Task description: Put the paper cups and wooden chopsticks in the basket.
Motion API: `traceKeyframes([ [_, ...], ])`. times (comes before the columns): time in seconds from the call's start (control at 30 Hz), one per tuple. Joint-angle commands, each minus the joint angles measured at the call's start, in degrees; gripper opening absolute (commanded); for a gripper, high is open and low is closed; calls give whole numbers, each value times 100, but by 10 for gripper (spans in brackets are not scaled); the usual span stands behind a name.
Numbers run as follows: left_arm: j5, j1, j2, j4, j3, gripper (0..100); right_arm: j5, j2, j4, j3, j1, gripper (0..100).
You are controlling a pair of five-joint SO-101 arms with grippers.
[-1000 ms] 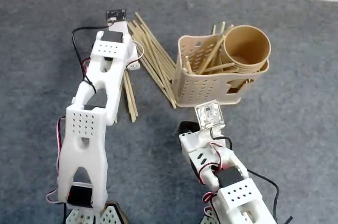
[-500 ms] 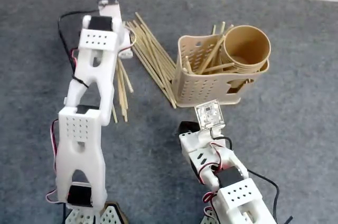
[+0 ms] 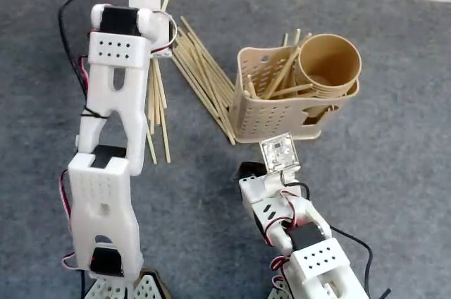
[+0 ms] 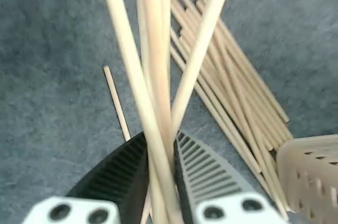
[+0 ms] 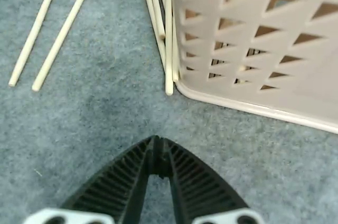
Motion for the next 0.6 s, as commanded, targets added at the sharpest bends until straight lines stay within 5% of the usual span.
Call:
traceKeyframes([
  [0.0,-44,338,-778,-35,-277,5,79,-66,-110,31,-4,5],
  [0.57,158,813,-2141,-1116,-286,5,79,-66,-110,40,-4,5],
])
